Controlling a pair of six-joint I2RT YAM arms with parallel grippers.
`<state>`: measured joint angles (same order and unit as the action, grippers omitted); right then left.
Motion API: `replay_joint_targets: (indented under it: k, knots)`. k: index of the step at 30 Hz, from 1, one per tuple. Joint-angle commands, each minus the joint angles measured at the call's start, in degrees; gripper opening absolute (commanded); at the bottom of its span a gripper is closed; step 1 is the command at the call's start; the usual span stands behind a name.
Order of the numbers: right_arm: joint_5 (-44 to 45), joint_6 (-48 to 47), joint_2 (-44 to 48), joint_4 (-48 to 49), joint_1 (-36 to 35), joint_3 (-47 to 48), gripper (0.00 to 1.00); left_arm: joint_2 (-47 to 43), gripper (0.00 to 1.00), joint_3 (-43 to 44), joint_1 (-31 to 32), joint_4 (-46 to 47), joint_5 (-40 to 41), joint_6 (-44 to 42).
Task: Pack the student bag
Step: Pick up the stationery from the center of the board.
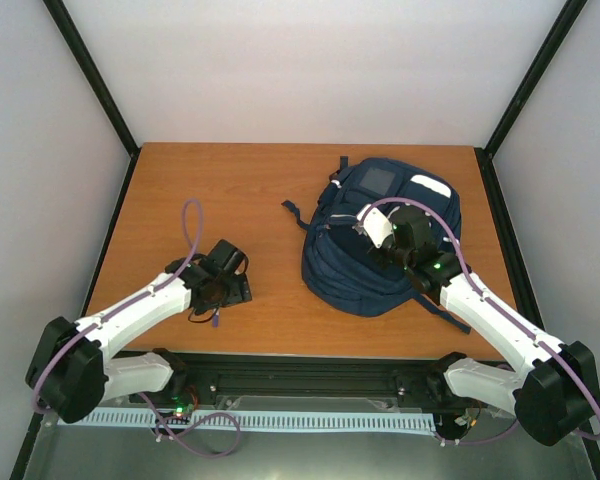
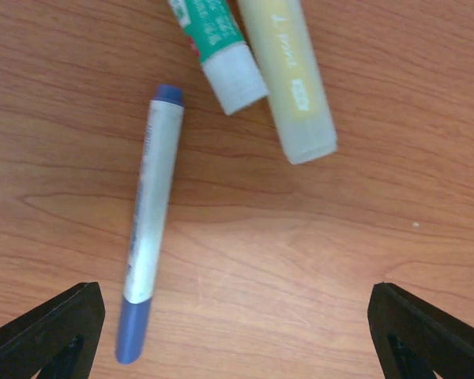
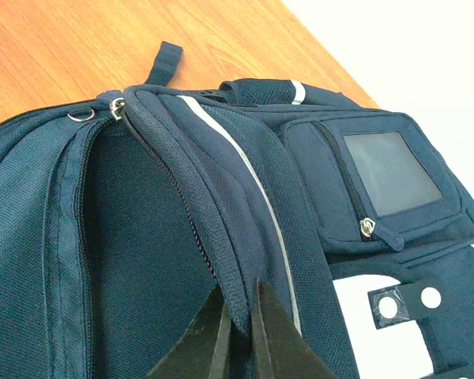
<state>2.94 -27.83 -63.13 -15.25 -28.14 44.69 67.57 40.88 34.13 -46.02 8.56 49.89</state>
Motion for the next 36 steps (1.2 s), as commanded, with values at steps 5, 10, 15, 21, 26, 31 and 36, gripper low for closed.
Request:
replay_joint_targets:
  k: [5, 10, 15, 21, 26, 31, 36]
  knots:
    - [-0.12, -0.06, 0.95, 2.24, 0.7, -0.01, 0.03, -0.28, 0.95, -1.74, -4.08, 1.35, 1.78, -0.61]
    - [-0.21, 0.02, 1.0, 2.15, 0.97, -0.03, 0.03, 2.57, 0.86, -1.63, -5.01, 3.26, 1.02, -1.46]
    - [-0.52, 0.06, 1.14, 1.91, 1.4, -0.04, 0.03, 4.79, 0.71, -1.81, -5.7, 4.75, 0.62, -1.51]
    - [-0.94, 0.28, 1.42, 1.71, 1.86, -0.03, 0.03, 6.57, 0.62, -2.32, -7.01, 6.12, -0.45, -1.69]
    - [-1.07, 0.33, 1.3, 1.62, 2.04, -0.04, 0.03, 8.28, 0.56, -2.38, -7.06, 6.58, -0.25, -2.11]
    - [-1.32, 0.33, 1.19, 1.52, 2.21, -0.04, 0.03, 9.77, 0.46, -2.35, -7.06, 8.26, -3.14, -3.05]
    - [-1.49, 0.41, 1.08, 1.45, 2.3, 0.02, 0.03, 11.11, 0.35, -2.3, -7.06, 8.73, -3.88, -3.49]
